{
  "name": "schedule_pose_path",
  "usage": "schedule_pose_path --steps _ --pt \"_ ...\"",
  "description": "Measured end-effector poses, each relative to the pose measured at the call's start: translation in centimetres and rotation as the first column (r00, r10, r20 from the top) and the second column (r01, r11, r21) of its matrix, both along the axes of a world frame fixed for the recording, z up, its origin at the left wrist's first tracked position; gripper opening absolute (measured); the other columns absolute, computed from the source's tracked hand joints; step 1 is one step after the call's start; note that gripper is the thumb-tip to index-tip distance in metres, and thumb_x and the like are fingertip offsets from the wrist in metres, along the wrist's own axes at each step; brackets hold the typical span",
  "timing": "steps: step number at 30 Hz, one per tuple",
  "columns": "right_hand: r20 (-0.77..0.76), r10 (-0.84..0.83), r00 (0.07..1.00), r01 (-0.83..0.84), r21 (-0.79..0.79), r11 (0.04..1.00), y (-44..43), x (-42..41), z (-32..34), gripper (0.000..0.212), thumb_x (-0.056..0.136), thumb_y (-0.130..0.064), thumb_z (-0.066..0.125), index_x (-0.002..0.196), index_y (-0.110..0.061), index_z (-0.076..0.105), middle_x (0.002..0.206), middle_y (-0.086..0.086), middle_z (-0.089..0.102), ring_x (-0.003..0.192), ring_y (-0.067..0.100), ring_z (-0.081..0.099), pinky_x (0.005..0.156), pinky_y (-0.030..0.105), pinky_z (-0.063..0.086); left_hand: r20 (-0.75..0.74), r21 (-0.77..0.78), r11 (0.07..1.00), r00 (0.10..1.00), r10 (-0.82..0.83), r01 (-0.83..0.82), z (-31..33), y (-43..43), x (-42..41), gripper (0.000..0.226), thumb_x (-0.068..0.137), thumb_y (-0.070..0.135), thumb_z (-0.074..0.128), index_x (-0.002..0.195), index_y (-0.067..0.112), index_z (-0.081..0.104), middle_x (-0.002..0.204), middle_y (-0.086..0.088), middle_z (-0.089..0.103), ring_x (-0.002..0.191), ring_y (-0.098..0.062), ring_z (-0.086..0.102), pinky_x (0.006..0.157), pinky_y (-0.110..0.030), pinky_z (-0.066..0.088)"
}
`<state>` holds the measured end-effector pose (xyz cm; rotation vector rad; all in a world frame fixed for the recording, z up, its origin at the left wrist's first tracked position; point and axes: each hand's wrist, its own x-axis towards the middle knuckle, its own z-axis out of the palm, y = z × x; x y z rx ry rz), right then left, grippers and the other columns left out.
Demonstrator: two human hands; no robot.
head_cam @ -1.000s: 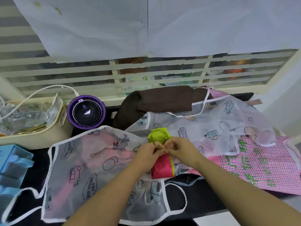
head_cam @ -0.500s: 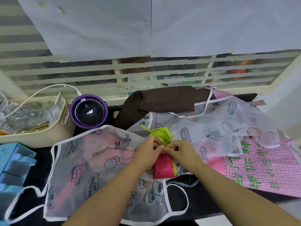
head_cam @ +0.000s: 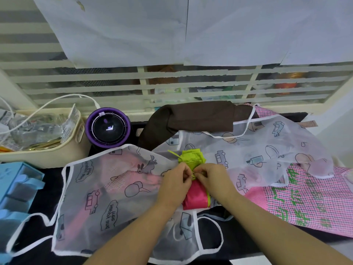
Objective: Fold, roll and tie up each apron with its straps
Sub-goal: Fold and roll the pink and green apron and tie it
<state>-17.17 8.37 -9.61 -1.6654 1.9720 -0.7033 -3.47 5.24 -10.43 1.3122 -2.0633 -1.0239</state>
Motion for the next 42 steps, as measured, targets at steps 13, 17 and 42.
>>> schedule_pose_path --steps 13,17,42 --pt "0.492 -0.148 0.858 -0.080 0.413 0.907 -0.2 -1.2 1.5 0.025 0.099 -0.010 0.048 0.075 -0.015 0.054 0.070 0.001 0.049 0.063 0.009 0.044 0.058 0.015 0.040 0.036 -0.107 0.994 0.999 0.005 -0.001 -0.2 0.1 -0.4 0.010 0.085 0.007 0.063 0.090 0.013 0.069 0.090 0.004 0.065 0.083 -0.009 0.058 0.074 -0.017 0.042" --pt "0.534 -0.187 0.825 -0.069 0.422 0.904 -0.1 -1.2 1.0 0.023 0.098 -0.010 0.049 0.078 -0.013 0.058 0.073 0.005 0.052 0.066 0.011 0.045 0.061 0.020 0.040 0.038 -0.108 0.994 0.999 -0.027 0.031 -0.4 0.3 -0.1 0.011 0.083 0.018 0.069 0.094 0.015 0.069 0.091 0.011 0.059 0.081 -0.001 0.053 0.074 -0.007 0.039" --pt "0.544 -0.226 0.808 0.062 0.303 0.951 0.4 -3.6 1.5 0.018 0.088 -0.001 0.063 0.099 -0.012 0.054 0.081 0.005 0.060 0.067 0.014 0.063 0.076 0.037 0.056 0.133 0.396 0.910 0.988 0.078 -0.125 -0.2 -1.0 2.5 0.034 0.087 0.038 0.065 0.109 0.016 0.052 0.105 0.004 0.058 0.096 -0.011 0.055 0.085 -0.024 0.044"
